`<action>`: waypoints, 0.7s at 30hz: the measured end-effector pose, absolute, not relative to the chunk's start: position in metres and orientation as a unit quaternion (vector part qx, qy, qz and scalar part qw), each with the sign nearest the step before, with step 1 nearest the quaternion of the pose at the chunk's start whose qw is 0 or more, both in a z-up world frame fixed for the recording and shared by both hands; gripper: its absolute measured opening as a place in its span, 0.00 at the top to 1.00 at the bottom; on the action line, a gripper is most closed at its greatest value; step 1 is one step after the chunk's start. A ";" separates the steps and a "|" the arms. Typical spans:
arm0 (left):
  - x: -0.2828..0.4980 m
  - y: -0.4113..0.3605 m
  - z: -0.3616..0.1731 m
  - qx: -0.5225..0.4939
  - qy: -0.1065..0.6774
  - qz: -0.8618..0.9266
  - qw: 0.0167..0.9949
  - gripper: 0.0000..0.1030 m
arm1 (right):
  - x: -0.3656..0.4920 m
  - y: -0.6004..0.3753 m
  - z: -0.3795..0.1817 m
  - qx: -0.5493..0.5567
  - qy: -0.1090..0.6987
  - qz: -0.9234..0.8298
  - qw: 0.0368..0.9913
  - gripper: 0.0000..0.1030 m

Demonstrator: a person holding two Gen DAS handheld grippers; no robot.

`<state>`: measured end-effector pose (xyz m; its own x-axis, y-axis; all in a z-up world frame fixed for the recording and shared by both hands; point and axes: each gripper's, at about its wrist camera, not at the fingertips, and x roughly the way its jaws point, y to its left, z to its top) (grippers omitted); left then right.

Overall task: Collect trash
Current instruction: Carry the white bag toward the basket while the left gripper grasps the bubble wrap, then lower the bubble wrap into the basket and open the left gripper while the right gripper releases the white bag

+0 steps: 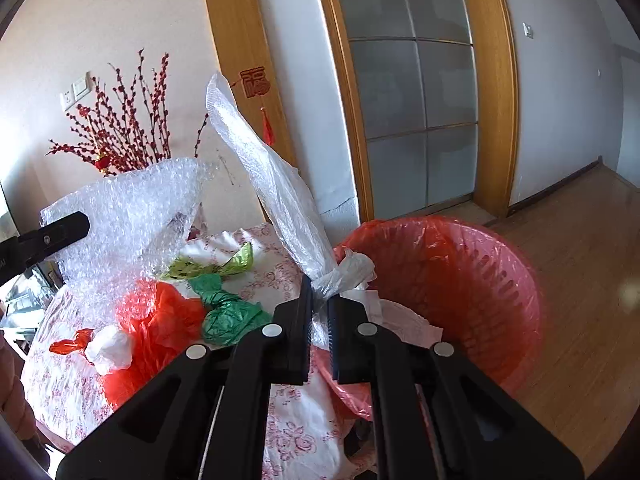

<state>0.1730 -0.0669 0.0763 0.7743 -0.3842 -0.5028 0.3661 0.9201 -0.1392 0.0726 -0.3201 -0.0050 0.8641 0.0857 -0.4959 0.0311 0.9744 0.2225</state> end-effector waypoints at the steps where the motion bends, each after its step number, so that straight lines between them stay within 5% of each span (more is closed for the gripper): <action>1: 0.173 -0.073 0.075 -0.018 0.272 -0.206 0.940 0.96 | 0.072 -0.326 -0.004 0.115 0.259 0.007 0.959 0.93; 21: 0.188 -0.167 0.052 -0.030 0.302 -0.297 0.906 0.96 | 0.070 -0.408 -0.022 0.165 0.269 -0.070 0.946 0.93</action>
<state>0.1877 -0.1669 0.0520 0.6420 -0.5554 -0.5286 0.5197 0.8221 -0.2326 0.0703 -0.4080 -0.0223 0.8459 -0.0442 -0.5316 0.2217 0.9355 0.2750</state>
